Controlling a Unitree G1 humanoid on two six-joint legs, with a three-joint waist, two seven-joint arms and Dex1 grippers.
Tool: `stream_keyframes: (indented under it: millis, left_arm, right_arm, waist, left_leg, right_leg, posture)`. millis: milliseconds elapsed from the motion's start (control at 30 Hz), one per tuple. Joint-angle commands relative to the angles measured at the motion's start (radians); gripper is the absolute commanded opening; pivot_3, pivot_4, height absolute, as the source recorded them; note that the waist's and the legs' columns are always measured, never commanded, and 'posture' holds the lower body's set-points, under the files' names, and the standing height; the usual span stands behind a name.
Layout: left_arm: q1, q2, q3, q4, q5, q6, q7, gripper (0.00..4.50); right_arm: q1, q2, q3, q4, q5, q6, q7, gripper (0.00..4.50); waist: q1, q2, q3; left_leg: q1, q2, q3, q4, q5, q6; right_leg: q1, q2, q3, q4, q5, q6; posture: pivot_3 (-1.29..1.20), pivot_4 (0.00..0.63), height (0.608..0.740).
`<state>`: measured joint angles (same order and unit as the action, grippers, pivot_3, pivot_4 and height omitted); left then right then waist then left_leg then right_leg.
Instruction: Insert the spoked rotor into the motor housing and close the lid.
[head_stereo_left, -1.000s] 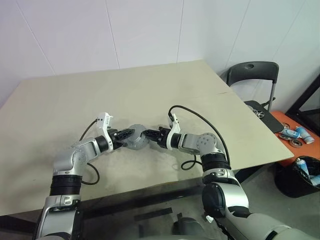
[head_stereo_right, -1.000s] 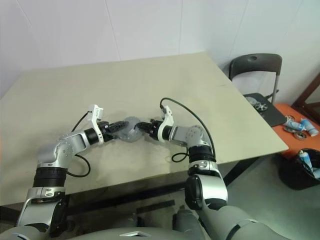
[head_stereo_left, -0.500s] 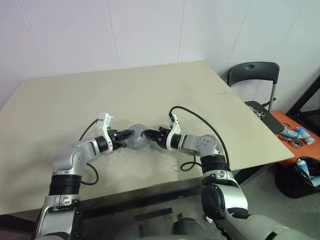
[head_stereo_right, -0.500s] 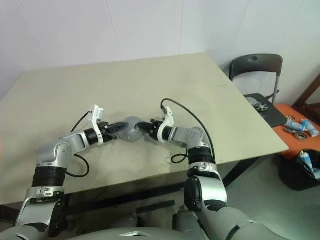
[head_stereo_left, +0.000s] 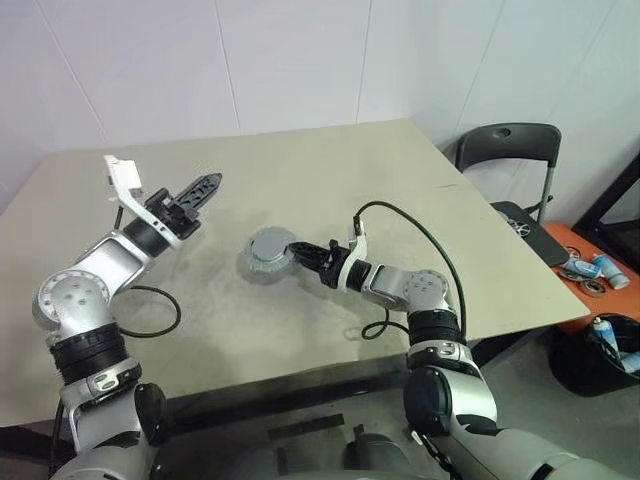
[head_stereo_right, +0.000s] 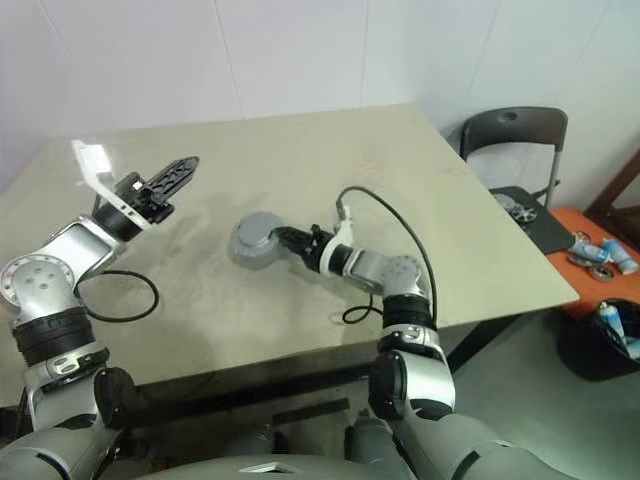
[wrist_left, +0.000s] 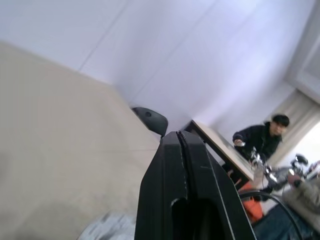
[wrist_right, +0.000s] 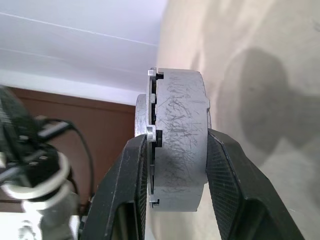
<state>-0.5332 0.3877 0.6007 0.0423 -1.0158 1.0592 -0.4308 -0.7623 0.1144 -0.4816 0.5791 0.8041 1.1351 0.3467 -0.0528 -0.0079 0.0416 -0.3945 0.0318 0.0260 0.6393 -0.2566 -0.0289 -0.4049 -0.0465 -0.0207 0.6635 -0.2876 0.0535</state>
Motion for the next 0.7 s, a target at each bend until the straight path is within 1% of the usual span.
stream_keyframes:
  millis: [33, 100, 167, 267, 467, 567, 633, 667, 700]
  left_arm:
    - [0.054, -0.002, 0.025, -0.006, -0.067, 0.04, 0.029, 0.0]
    - [0.098, -0.01, 0.029, -0.027, -0.107, 0.054, 0.027, 0.0]
    - [0.175, -0.027, 0.027, -0.049, -0.129, 0.058, 0.021, 0.0]
    - [0.263, -0.046, 0.003, -0.07, -0.133, 0.041, 0.013, 0.56]
    - [0.248, -0.09, 0.043, -0.069, -0.243, -0.001, 0.06, 2.63]
    - [0.252, -0.102, 0.027, -0.092, -0.288, -0.008, 0.079, 3.71]
    - [0.258, -0.107, 0.005, -0.109, -0.299, -0.009, 0.096, 4.34]
    - [0.261, -0.106, -0.007, -0.109, -0.303, -0.005, 0.097, 4.47]
    - [0.265, -0.105, -0.021, -0.11, -0.297, -0.004, 0.096, 4.47]
  right_arm:
    - [-0.035, 0.041, -0.031, -0.081, 0.105, 0.002, 0.015, 1.29]
    - [-0.04, 0.042, -0.035, -0.094, 0.125, 0.0, 0.006, 1.29]
    - [-0.049, 0.043, -0.039, -0.118, 0.155, 0.003, -0.002, 1.29]
    - [-0.062, 0.044, -0.031, -0.149, 0.187, 0.012, -0.017, 1.29]
    - [-0.07, 0.033, -0.01, -0.15, 0.211, 0.011, -0.038, 1.29]
    - [-0.073, 0.028, 0.001, -0.143, 0.213, 0.008, -0.039, 1.29]
    - [-0.075, 0.023, 0.004, -0.141, 0.215, 0.008, -0.039, 1.29]
    - [-0.076, 0.021, 0.004, -0.139, 0.216, 0.008, -0.039, 1.29]
    - [-0.077, 0.019, 0.005, -0.137, 0.216, 0.008, -0.039, 1.29]
  waist:
    - [0.001, 0.0, 0.0]
    - [0.006, -0.001, 0.0]
    - [0.006, -0.001, 0.0]
    - [0.008, -0.001, 0.0]
    - [0.011, -0.001, 0.0]
    - [0.008, -0.001, 0.0]
    - [0.008, -0.001, 0.0]
    - [0.009, -0.001, 0.0]
    - [0.009, -0.001, 0.0]
  left_leg:
    - [0.0, 0.0, 0.0, 0.0, 0.0, 0.0]
    - [0.0, 0.0, 0.0, 0.001, 0.0, 0.0]
    - [0.0, 0.0, 0.0, 0.001, 0.0, 0.0]
    - [0.0, 0.0, 0.001, 0.001, 0.0, 0.0]
    - [0.0, 0.001, 0.001, 0.005, 0.0, 0.0]
    - [0.0, 0.0, 0.002, 0.006, 0.0, 0.0]
    - [0.0, 0.0, 0.002, 0.006, 0.0, 0.0]
    - [0.0, 0.0, 0.002, 0.006, 0.0, 0.0]
    - [0.0, 0.0, 0.002, 0.006, 0.0, 0.0]
  right_leg:
    - [0.0, 0.0, 0.0, 0.0, 0.0, 0.0]
    - [0.0, 0.0, 0.0, 0.001, 0.0, 0.0]
    - [0.0, 0.0, 0.0, 0.001, 0.0, 0.0]
    - [0.0, 0.0, 0.001, 0.001, 0.0, 0.0]
    - [0.001, 0.0, 0.001, 0.002, 0.001, 0.0]
    - [0.001, 0.0, 0.002, 0.001, 0.002, 0.002]
    - [0.001, 0.001, 0.003, 0.001, 0.002, 0.002]
    - [0.001, 0.001, 0.003, 0.001, 0.002, 0.002]
    - [0.001, 0.001, 0.003, 0.001, 0.002, 0.002]
  posture:
    - [0.0, 0.0, 0.74]
    - [0.0, 0.0, 0.74]
    - [0.0, 0.0, 0.74]
    - [0.0, 0.0, 0.74]
    - [0.0, 0.0, 0.74]
    - [0.0, 0.0, 0.74]
    - [0.0, 0.0, 0.74]
    - [0.0, 0.0, 0.74]
    - [0.0, 0.0, 0.74]
